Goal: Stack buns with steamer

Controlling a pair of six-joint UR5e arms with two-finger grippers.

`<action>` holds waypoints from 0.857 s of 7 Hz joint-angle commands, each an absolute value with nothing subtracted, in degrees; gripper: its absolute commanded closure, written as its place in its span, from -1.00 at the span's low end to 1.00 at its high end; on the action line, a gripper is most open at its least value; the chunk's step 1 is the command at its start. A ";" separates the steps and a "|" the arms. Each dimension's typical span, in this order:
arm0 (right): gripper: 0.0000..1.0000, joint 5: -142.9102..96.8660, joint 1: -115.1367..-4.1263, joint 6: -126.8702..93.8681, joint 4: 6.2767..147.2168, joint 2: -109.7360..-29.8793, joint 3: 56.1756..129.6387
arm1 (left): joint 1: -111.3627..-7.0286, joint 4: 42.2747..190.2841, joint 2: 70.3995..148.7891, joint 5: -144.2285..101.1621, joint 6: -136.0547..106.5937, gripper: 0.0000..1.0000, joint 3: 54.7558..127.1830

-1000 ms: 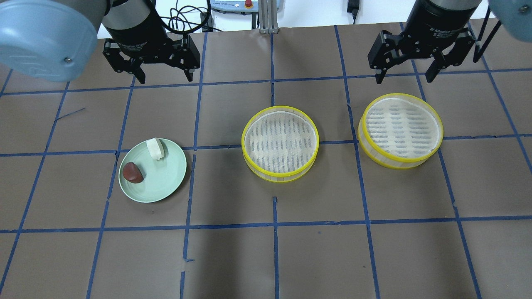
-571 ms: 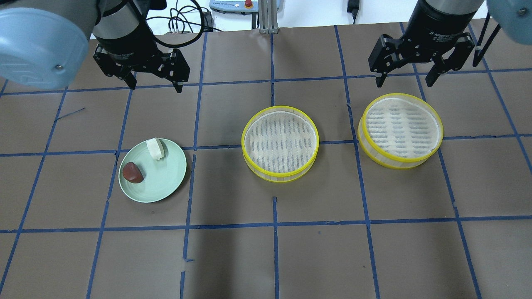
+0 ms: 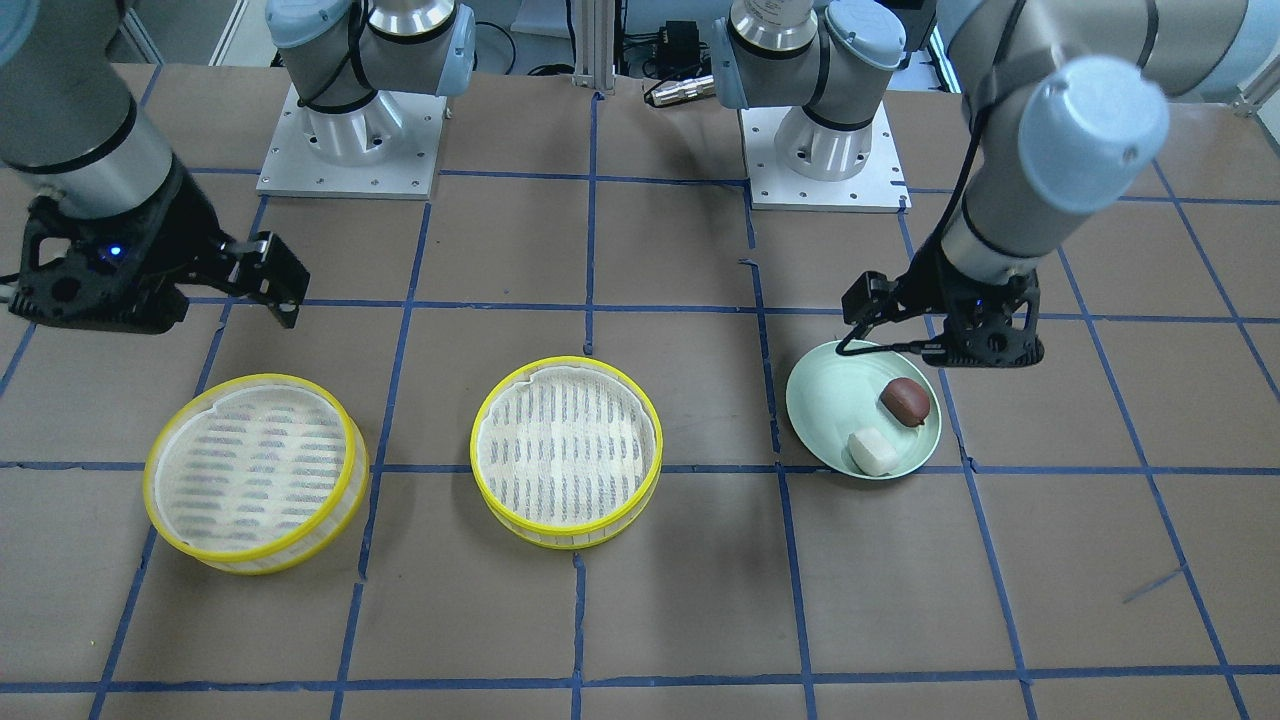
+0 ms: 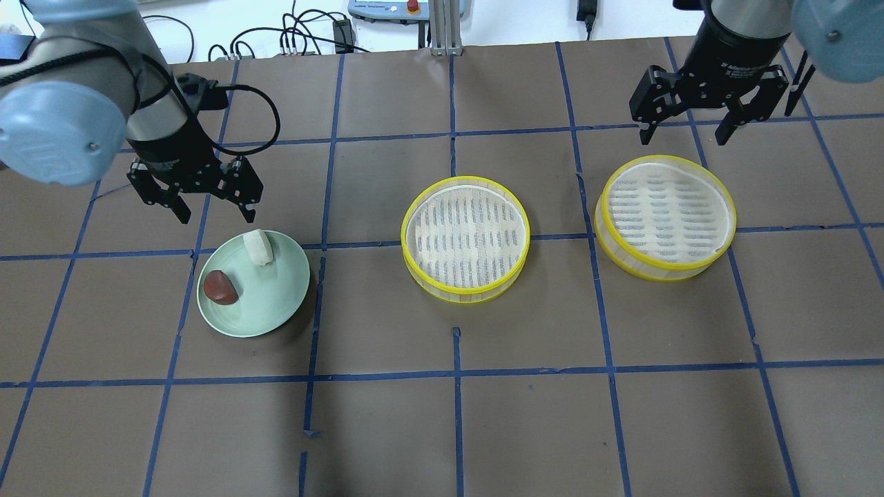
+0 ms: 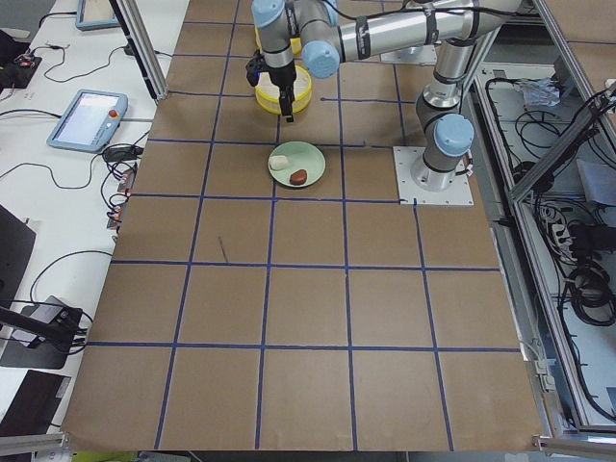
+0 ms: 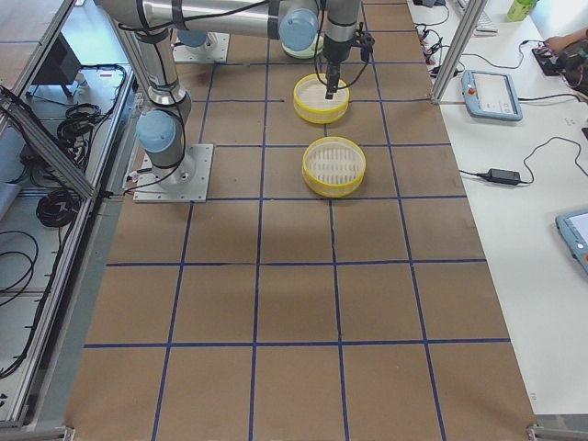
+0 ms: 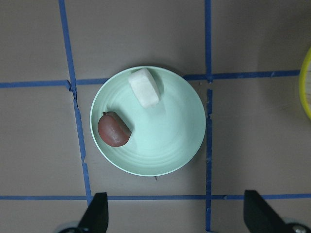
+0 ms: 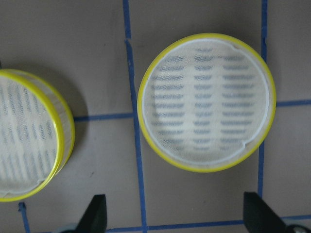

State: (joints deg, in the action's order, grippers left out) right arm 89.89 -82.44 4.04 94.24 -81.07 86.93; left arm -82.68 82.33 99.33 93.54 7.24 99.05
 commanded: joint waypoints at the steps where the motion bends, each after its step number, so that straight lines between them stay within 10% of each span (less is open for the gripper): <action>1: -0.99 92.18 -77.01 10.34 105.16 -73.42 87.45 | -81.92 67.92 108.60 93.78 12.44 -0.83 104.57; 4: -0.99 95.10 -69.63 17.82 115.71 -66.37 91.21 | -80.16 63.92 113.11 93.78 12.66 -0.83 104.41; 5: -1.00 95.27 -69.44 22.80 118.36 -65.23 93.75 | -80.16 63.46 113.29 93.69 12.74 -0.38 104.68; 6: -1.00 94.84 -69.35 23.46 119.17 -64.95 96.39 | -80.16 64.15 113.20 93.43 12.31 0.48 104.76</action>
